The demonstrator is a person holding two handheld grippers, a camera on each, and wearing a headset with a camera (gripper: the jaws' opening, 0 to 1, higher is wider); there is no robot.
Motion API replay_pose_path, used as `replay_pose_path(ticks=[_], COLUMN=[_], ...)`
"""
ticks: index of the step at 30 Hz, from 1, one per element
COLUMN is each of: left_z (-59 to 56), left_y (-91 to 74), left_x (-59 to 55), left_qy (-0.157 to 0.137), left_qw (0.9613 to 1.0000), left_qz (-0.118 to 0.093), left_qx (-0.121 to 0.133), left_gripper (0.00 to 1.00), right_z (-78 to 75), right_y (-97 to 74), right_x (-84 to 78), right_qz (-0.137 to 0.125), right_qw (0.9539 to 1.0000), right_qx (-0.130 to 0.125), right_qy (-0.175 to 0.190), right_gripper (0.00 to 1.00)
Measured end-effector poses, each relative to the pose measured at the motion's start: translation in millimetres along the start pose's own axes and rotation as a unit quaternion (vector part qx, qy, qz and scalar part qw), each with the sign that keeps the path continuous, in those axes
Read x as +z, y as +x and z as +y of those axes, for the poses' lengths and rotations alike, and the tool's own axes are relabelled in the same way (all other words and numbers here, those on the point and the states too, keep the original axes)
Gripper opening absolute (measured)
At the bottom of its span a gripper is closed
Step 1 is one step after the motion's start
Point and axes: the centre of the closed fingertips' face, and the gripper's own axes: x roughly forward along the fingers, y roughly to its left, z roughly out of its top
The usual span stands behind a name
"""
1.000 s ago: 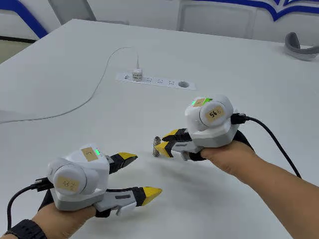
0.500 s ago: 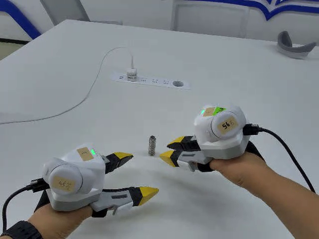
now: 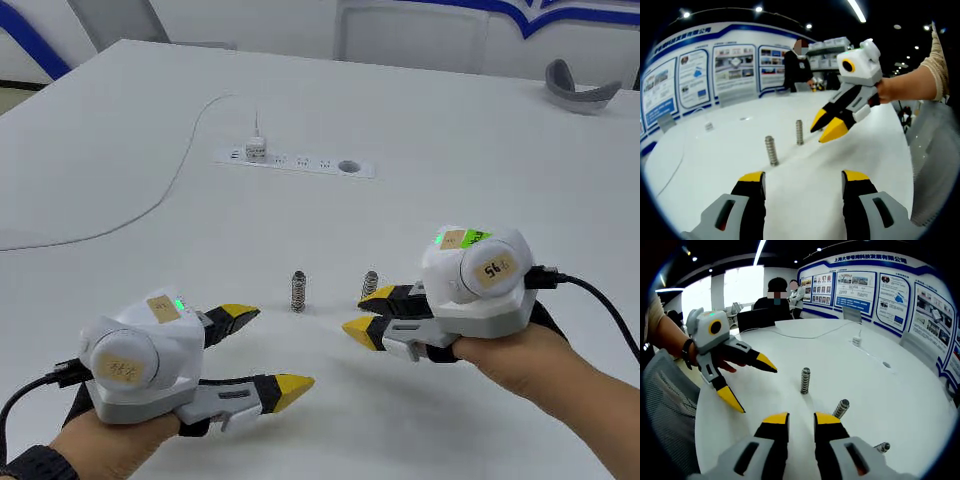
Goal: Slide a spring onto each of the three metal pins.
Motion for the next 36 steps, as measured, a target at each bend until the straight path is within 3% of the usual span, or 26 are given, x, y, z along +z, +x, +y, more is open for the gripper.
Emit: replay_pose_path(ticks=[13,36], left_z=[-3.8,-2.8], left_y=[2.4,3.2], left_x=[0.2,-2.6], left_qy=[-0.001,-0.006], left_qw=[1.0000,1.0000], left_qz=[0.002,0.005], left_qx=[-0.004,-0.005], left_gripper=[0.65,0.67], right_z=[-11.5,-48.8], right_y=[-23.2,-70.0], right_x=[-17.5,-47.6], right_qz=[0.002,0.001], right_qw=[0.9997,0.9961], right_qx=[-0.019,-0.076], right_qy=[0.017,0.046], right_gripper=[0.22,0.30])
